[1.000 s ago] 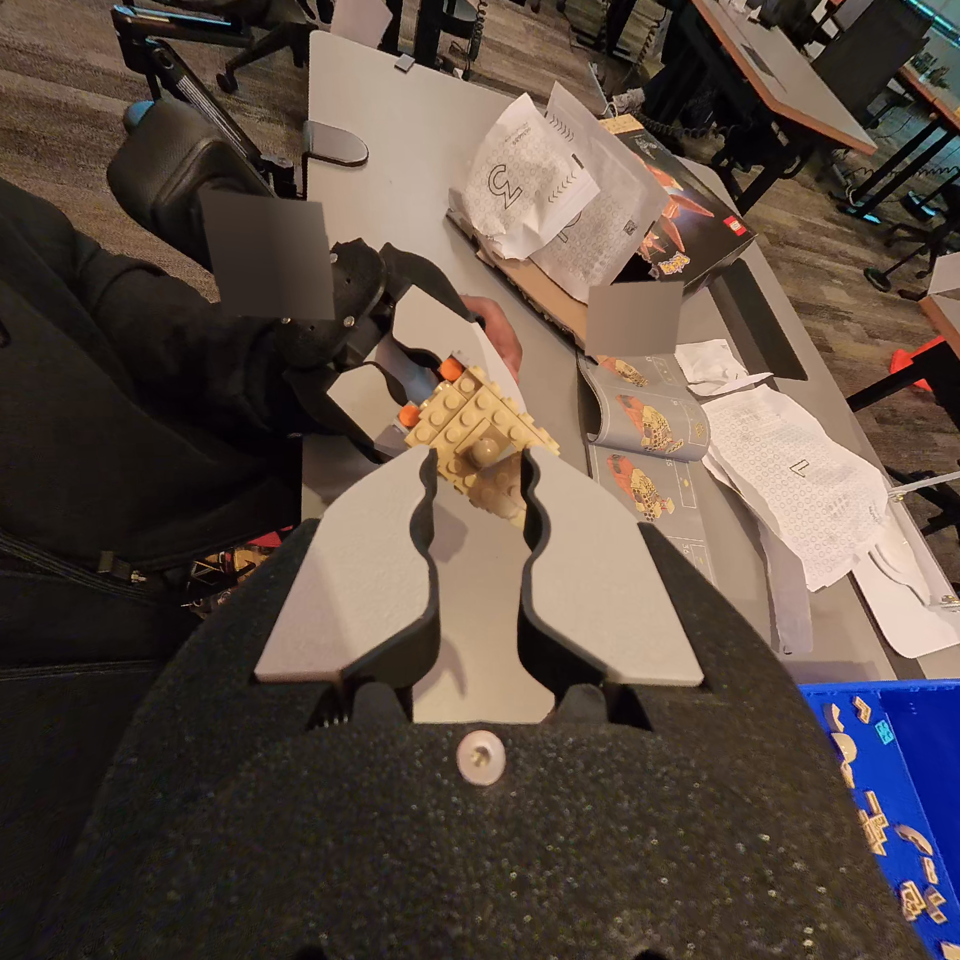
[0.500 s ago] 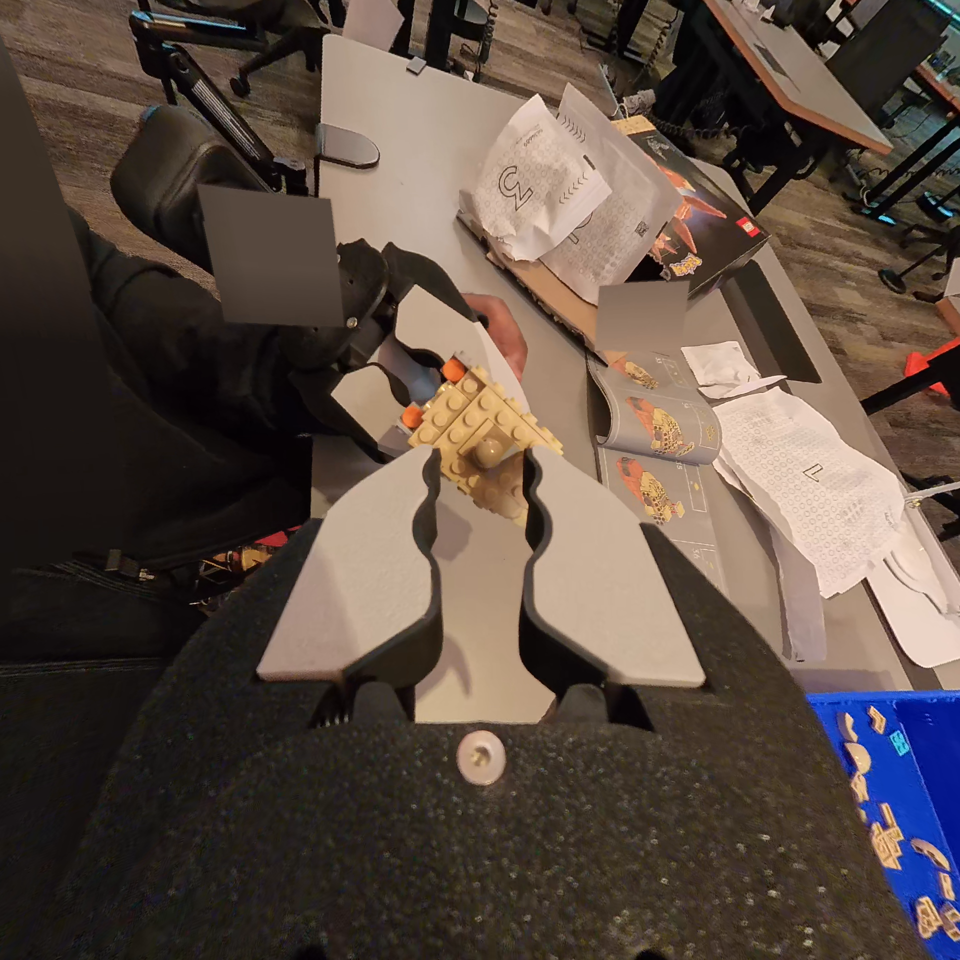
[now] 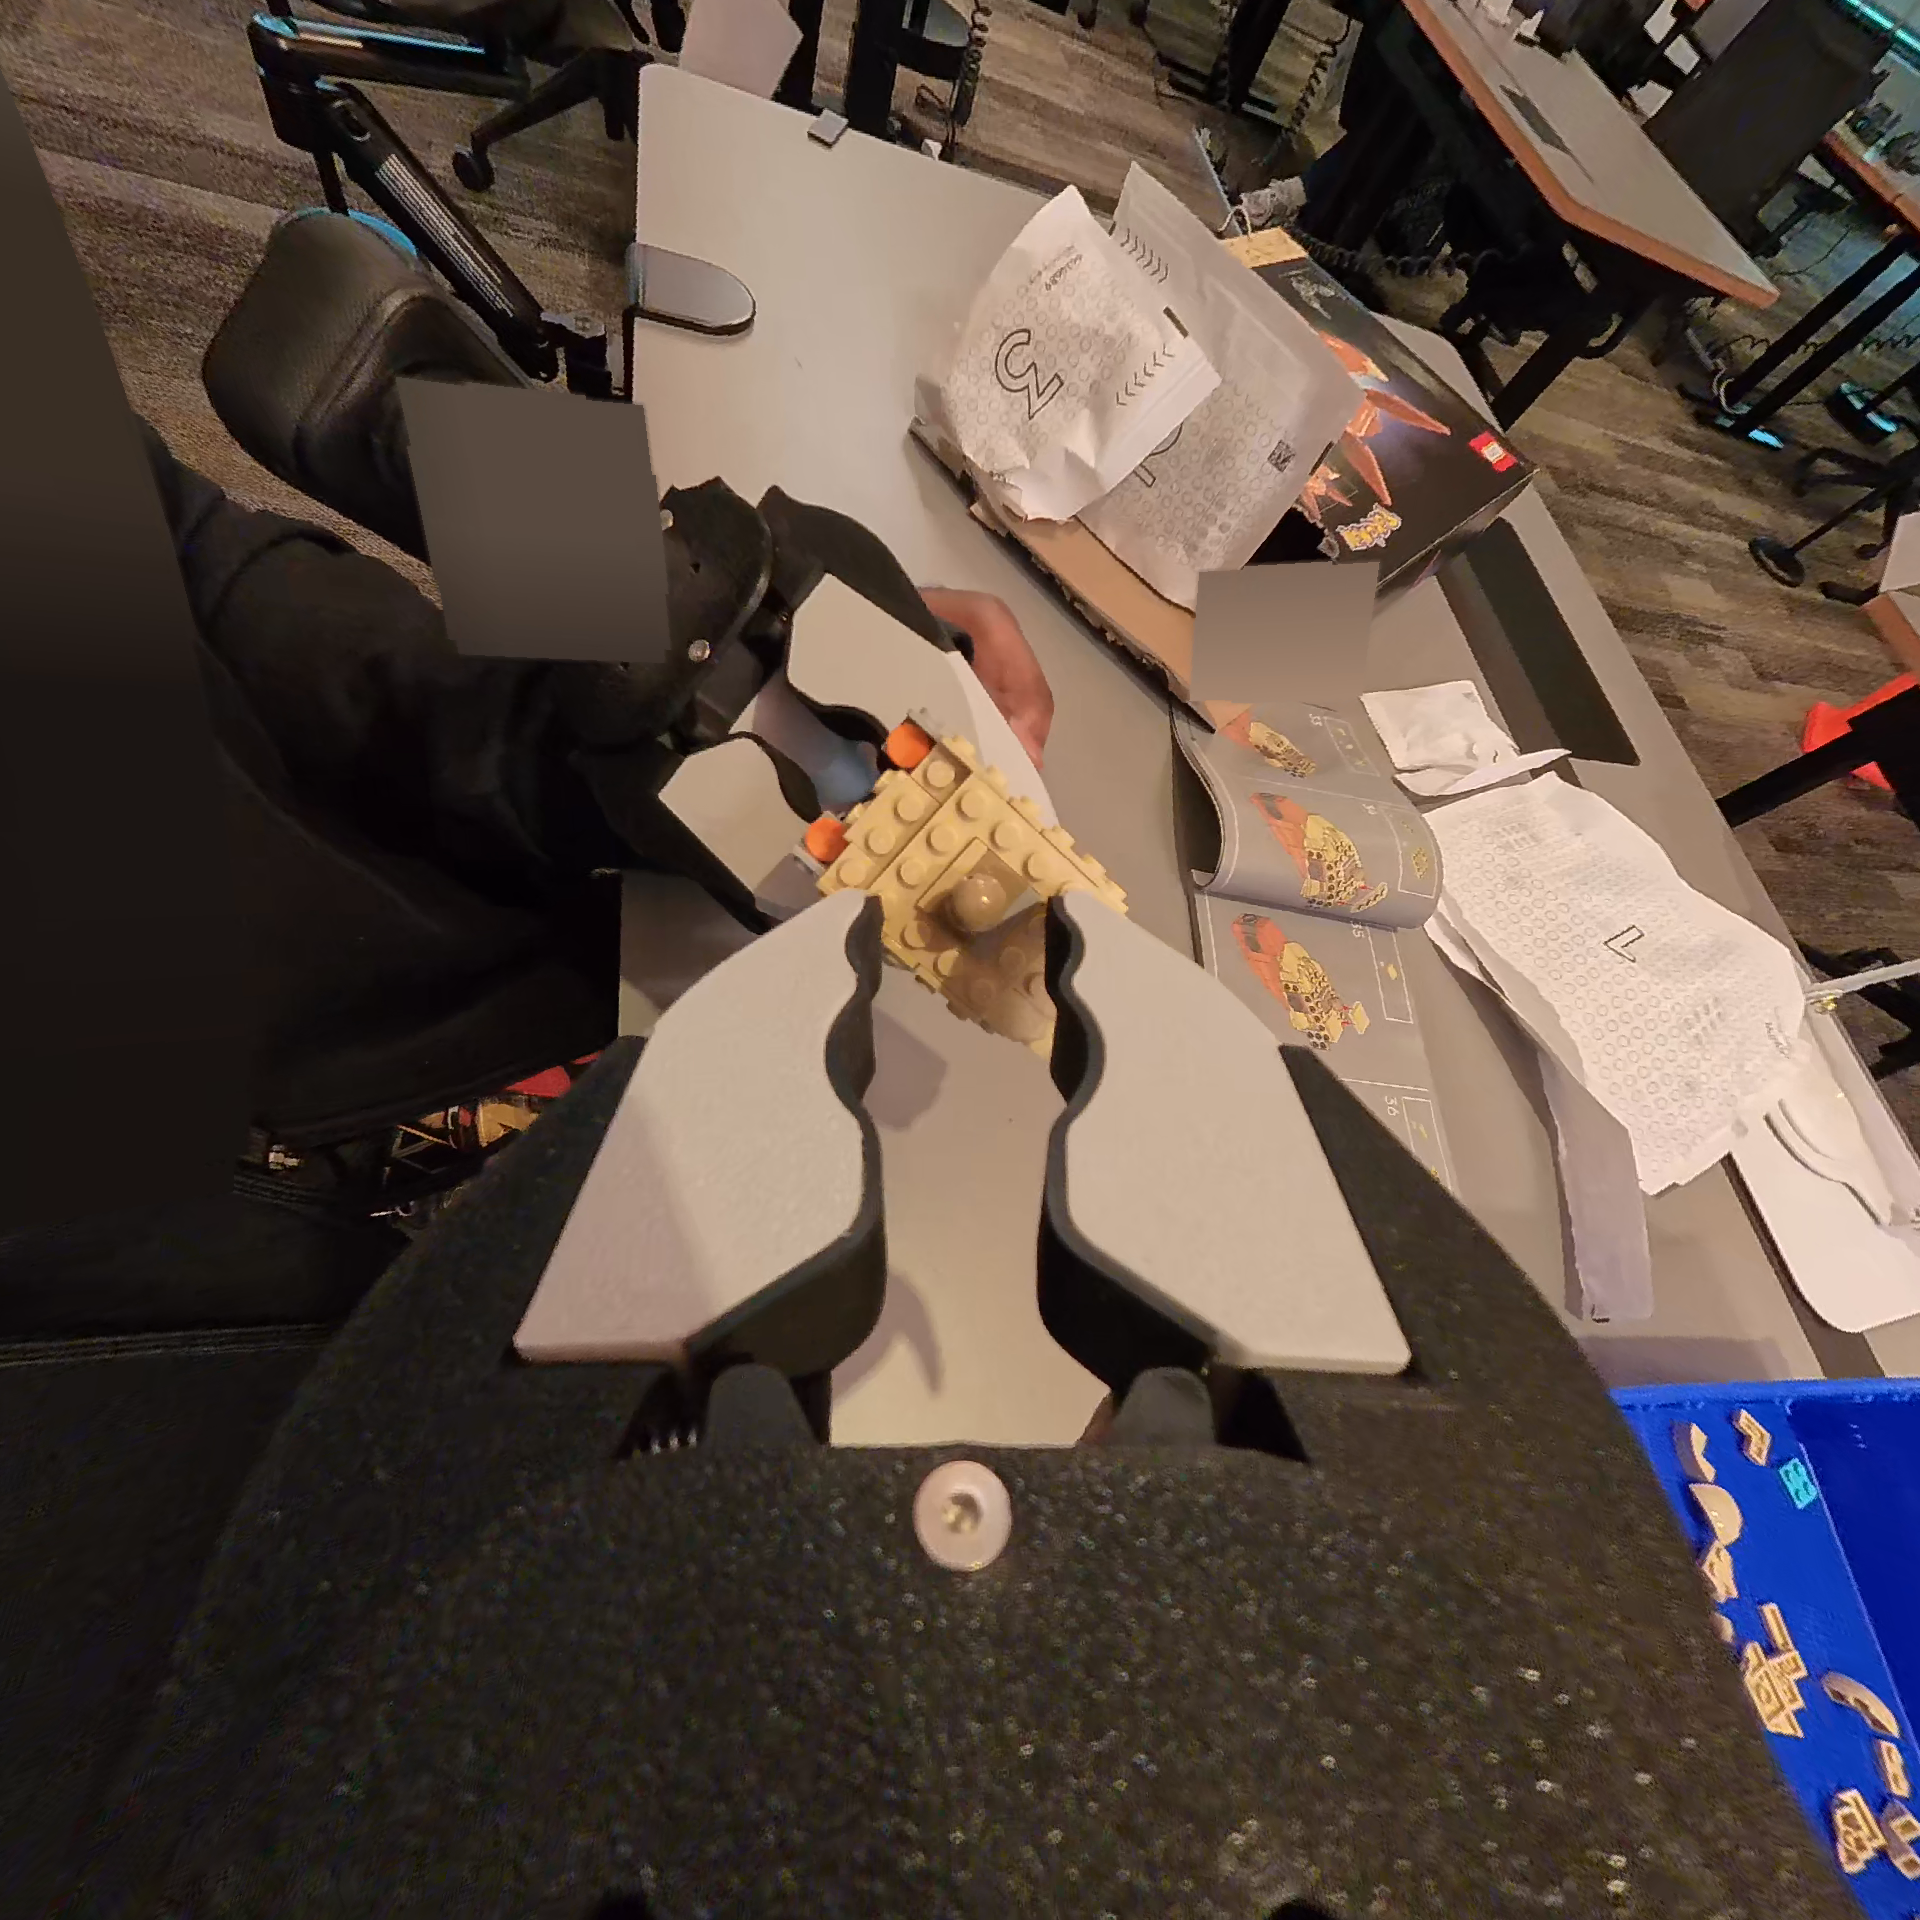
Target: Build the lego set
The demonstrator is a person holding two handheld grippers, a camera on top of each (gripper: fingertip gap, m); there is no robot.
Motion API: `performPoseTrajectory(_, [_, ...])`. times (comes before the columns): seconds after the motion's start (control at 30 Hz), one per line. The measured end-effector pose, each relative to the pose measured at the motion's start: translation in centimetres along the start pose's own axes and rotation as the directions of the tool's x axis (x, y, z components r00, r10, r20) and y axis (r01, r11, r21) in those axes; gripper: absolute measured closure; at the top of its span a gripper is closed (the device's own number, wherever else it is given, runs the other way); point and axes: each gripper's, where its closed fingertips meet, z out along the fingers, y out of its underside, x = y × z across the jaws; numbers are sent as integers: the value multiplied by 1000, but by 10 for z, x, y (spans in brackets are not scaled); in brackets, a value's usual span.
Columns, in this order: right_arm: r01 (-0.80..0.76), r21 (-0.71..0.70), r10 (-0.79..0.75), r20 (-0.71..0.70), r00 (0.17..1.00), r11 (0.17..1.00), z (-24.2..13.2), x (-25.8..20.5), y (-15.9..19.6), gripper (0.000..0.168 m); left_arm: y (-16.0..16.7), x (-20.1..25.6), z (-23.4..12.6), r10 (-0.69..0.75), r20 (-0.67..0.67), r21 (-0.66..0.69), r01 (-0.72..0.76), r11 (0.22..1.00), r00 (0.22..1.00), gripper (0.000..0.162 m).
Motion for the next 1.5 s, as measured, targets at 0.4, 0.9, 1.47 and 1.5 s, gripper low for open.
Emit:
performPoseTrajectory(0.4, [-18,64,22,-61,998,998,-1,18,-1,135,12,3,12,-374,-67,-43,372,927,925,140])
performPoseTrajectory(0.9, [405,-37,-390,-370,843,913,-7,17,2,134,4,-1,12,-718,-177,-3,729,684,673,140])
performPoseTrajectory(1.47, [547,-146,-552,-419,721,824,-1,23,3,156,6,0,12,-700,-159,-30,705,708,696,140])
performPoseTrajectory(1.5, [546,-148,-553,-411,724,825,-1,23,4,156,6,1,12,-691,-155,-35,695,718,706,140])
